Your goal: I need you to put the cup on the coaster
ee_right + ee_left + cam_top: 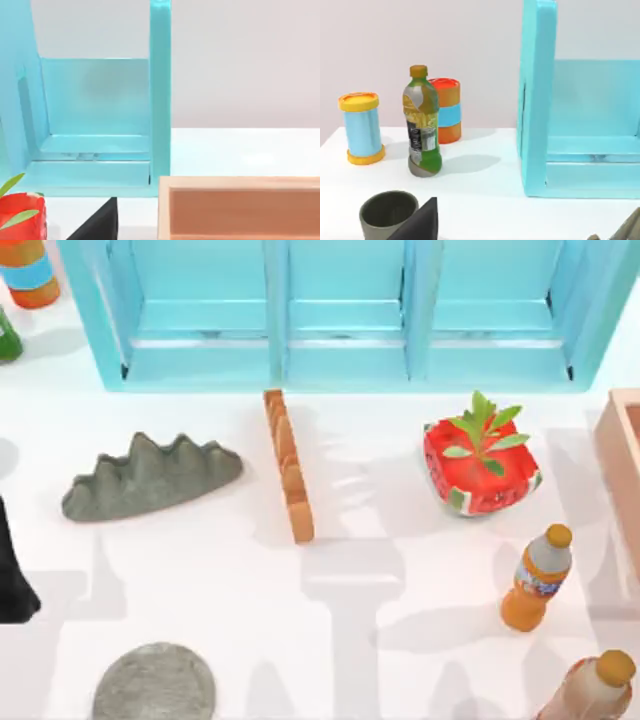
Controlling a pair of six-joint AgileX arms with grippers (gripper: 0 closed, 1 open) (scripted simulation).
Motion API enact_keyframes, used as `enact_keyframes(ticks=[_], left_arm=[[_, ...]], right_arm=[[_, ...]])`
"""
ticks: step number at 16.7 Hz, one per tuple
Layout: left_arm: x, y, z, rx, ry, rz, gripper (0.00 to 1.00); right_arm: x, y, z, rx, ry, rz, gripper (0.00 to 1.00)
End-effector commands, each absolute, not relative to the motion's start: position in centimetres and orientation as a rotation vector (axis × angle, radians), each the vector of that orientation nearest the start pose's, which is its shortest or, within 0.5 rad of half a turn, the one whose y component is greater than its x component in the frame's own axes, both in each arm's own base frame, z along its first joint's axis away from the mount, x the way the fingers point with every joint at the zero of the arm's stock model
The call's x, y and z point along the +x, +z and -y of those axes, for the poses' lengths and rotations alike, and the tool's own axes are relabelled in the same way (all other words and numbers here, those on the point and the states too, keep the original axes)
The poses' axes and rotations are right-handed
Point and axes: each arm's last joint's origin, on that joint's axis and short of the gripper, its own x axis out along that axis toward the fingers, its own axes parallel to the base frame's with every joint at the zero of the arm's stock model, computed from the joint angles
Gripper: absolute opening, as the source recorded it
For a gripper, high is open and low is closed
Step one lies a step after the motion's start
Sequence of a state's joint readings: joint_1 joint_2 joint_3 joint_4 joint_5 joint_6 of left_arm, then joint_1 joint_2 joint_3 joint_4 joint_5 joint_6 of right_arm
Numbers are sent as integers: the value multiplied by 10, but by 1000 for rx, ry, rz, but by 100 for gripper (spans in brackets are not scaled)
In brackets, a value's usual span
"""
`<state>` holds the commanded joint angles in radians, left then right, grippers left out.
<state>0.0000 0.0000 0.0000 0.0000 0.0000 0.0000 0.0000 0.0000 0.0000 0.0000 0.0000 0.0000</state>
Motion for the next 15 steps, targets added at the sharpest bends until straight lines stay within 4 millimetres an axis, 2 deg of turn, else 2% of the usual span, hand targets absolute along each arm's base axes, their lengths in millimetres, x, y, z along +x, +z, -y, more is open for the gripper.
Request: enact_keyframes(ticks=[3, 6, 8, 11, 13, 15], left_arm=[[106, 162, 1, 9, -2, -5, 100], [107, 181, 2, 95, -13, -54, 100], [110, 204, 3, 200, -24, -114, 100], [127, 251, 2, 415, -55, -241, 100], [150, 284, 1, 579, -93, -349, 100], [183, 311, -1, 751, -157, -477, 100]], right_arm=[[106, 160, 1, 0, 0, 0, 100], [106, 160, 1, 0, 0, 0, 100], [106, 160, 1, 0, 0, 0, 100], [106, 160, 1, 0, 0, 0, 100], [106, 160, 1, 0, 0, 0, 100], [106, 160, 1, 0, 0, 0, 100]])
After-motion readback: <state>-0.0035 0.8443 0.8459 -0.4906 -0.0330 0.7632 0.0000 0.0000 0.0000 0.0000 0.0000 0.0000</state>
